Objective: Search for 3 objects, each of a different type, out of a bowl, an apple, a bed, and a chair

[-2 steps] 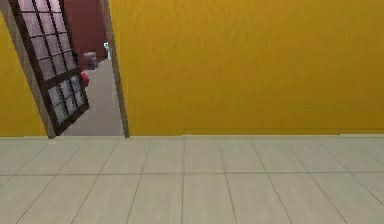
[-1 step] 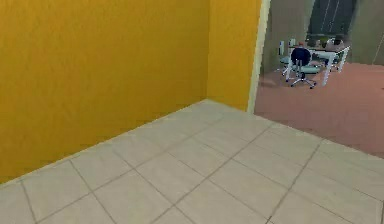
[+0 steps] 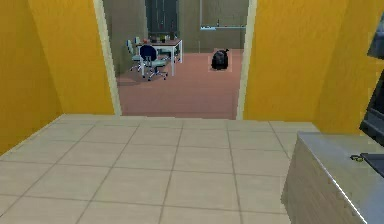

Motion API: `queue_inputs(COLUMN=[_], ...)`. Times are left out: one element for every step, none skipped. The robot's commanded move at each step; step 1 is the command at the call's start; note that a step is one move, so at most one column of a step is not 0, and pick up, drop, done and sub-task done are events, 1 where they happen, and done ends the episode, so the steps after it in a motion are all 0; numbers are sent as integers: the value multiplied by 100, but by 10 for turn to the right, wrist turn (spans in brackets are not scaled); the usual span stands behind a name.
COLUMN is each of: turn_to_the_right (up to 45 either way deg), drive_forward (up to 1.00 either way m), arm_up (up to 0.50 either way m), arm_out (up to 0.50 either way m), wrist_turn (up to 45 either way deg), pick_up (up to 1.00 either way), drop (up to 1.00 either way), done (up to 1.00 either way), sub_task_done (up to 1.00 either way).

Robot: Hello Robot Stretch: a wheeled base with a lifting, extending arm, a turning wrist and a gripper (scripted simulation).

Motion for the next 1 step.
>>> queue_inputs(turn_to_the_right=[0], drive_forward=[100], arm_up=[0], arm_out=[0], wrist_turn=[0], pick_up=[0], drop=[0], done=[0], sub_task_done=[0])
